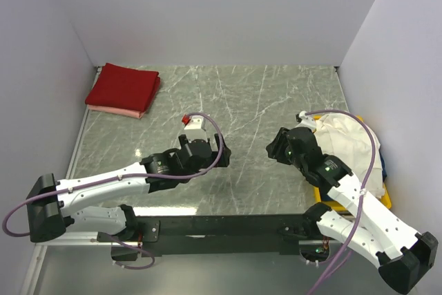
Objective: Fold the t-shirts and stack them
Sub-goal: Grab the tshirt from the pile
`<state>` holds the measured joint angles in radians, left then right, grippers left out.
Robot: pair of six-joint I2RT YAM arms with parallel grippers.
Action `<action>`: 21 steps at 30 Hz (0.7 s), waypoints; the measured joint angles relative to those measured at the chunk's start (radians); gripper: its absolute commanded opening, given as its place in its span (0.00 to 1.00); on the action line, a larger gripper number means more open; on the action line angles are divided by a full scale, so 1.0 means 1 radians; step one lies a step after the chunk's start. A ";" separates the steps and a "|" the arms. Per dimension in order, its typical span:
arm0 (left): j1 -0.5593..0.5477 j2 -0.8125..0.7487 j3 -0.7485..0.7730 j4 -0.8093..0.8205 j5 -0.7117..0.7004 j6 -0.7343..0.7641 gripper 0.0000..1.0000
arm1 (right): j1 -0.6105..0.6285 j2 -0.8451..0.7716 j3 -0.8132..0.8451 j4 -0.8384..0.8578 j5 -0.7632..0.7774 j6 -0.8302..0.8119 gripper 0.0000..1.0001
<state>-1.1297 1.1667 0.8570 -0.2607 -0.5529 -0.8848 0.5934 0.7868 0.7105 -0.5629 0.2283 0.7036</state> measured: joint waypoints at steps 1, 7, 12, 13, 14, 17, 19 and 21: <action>0.000 0.000 0.006 -0.004 0.002 0.001 1.00 | 0.000 0.000 0.000 -0.002 0.002 0.003 0.50; 0.000 -0.026 0.026 -0.034 0.013 0.011 0.99 | 0.000 0.018 0.019 -0.032 0.019 0.018 0.50; 0.000 -0.051 0.060 -0.076 0.026 0.029 0.99 | 0.000 0.080 0.072 -0.054 0.033 0.029 0.50; 0.000 -0.053 0.069 -0.084 0.026 0.032 0.99 | 0.000 0.097 0.087 -0.059 0.042 0.030 0.50; 0.000 -0.055 0.078 -0.094 0.026 0.034 0.99 | 0.000 0.115 0.106 -0.068 0.054 0.030 0.50; 0.000 -0.058 0.101 -0.122 0.026 0.039 0.99 | -0.025 0.176 0.179 -0.095 0.082 0.022 0.51; 0.000 -0.062 0.107 -0.132 0.026 0.045 0.99 | -0.078 0.213 0.226 -0.103 0.089 0.008 0.51; 0.000 -0.069 0.108 -0.143 0.026 0.052 0.99 | -0.166 0.241 0.261 -0.105 0.086 -0.012 0.51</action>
<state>-1.1294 1.0973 0.9646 -0.4034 -0.5274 -0.8326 0.4274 1.0279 0.9710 -0.6674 0.3145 0.6918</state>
